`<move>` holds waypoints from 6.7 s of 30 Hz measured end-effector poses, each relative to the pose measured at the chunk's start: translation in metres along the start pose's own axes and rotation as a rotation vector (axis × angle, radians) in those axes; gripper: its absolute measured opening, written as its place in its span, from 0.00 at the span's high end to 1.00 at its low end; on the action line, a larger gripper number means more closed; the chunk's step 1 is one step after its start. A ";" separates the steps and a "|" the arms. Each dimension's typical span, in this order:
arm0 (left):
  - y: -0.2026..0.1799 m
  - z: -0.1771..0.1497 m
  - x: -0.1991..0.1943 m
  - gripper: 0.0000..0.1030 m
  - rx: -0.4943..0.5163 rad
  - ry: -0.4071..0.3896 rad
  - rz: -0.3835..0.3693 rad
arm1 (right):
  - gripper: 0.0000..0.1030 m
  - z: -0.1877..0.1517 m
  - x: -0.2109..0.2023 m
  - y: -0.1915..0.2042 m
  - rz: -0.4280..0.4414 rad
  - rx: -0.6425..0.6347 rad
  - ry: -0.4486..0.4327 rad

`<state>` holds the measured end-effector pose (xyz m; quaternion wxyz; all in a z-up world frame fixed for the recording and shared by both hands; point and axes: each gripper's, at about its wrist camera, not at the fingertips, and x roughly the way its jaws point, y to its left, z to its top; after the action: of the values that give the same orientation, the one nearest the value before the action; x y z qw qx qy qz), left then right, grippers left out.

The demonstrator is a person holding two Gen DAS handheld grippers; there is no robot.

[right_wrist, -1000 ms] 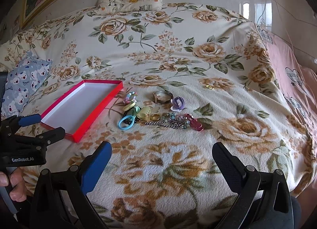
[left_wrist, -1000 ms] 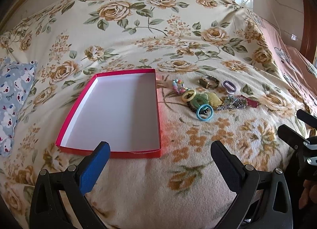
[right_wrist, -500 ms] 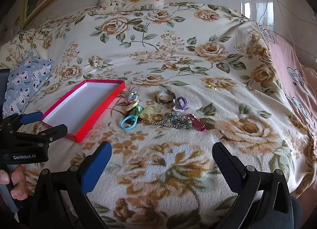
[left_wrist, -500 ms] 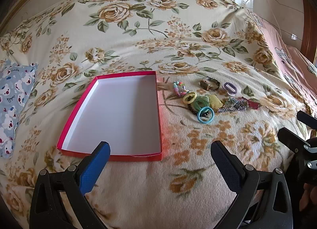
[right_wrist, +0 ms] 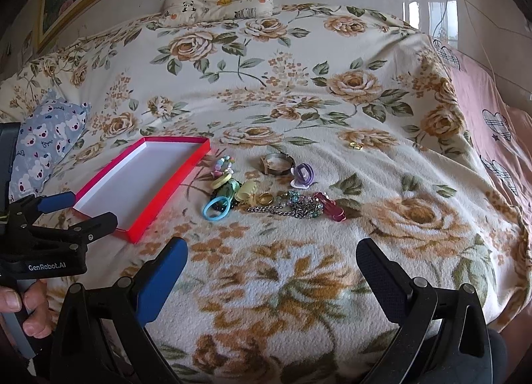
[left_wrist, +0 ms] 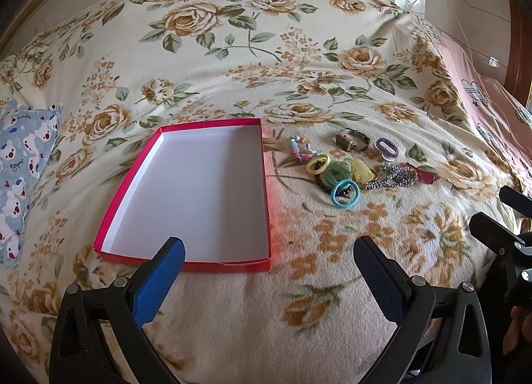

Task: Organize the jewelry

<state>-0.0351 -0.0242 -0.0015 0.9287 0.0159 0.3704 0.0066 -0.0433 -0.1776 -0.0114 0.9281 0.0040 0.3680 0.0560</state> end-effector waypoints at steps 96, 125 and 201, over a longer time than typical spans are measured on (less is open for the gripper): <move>0.082 0.113 0.145 0.97 -0.135 0.166 -0.283 | 0.94 0.110 0.161 0.014 0.306 0.169 0.203; 0.159 0.123 0.241 0.97 -0.162 0.336 -0.024 | 0.94 0.119 0.281 0.165 0.500 0.032 0.411; -0.013 0.157 0.240 0.37 0.033 0.299 -0.189 | 0.67 0.108 0.219 -0.059 0.165 0.107 0.298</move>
<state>0.2470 -0.0351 -0.0533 0.8594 -0.0048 0.5041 -0.0847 0.1942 -0.2092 -0.0850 0.8541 0.0754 0.5022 0.1122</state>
